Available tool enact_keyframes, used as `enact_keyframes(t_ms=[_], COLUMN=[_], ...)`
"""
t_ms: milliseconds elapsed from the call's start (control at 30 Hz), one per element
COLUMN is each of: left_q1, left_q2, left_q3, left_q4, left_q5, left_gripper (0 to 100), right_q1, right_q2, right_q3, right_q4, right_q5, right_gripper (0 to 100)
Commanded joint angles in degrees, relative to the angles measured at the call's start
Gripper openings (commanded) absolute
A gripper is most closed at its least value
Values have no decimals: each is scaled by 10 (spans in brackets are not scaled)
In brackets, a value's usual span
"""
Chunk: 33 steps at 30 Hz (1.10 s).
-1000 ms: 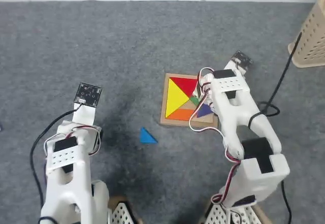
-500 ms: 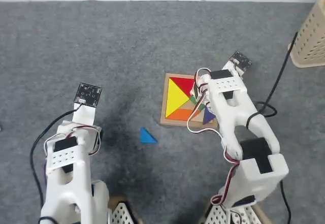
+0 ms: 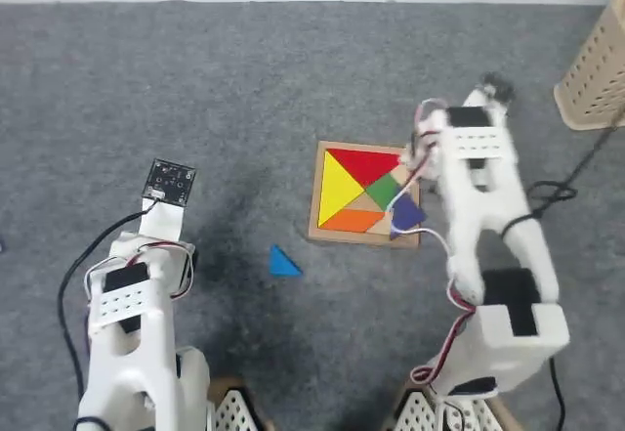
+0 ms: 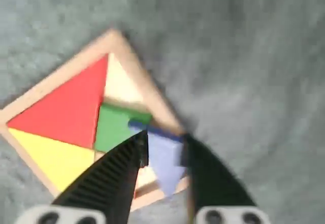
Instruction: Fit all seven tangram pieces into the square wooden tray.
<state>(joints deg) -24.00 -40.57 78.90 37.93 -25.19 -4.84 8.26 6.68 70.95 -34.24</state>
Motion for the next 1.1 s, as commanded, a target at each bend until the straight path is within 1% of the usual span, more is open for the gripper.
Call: enact_keyframes(t_ms=[0,33,67,167,267,333,700,967,1000,1067], left_q1=[4,4,4,4,4,4,4,4,4,4], left_q2=[-15,-15,-15,-15,-15,-15,-15,-15,-15,-15], left_q3=[-3,-3,-3,-3,-3,-3,-3,-3,-3,-3], left_q4=[-11,-11,-11,-11,-11,-11,-11,-11,-11,-11], left_q5=[11,11,11,11,11,11,11,11,11,11], left_gripper=[174,174,174,174,174,174,174,174,174,174], right_q1=[42,47,49,44,37,30,-23,-17,-12,-2], right_q2=[-52,-49,-44,-20,-3,-3,-19,-51,-59,-87], right_q3=[-33,-24,-9,48,100,118,166,178,178,175], right_q4=[-3,-7,-14,-51,-111,-131,-109,-109,-108,-106], right_q5=[303,360,392,406,408,409,405,403,396,357], right_gripper=[14,13,13,13,11,6,6,6,6,6])
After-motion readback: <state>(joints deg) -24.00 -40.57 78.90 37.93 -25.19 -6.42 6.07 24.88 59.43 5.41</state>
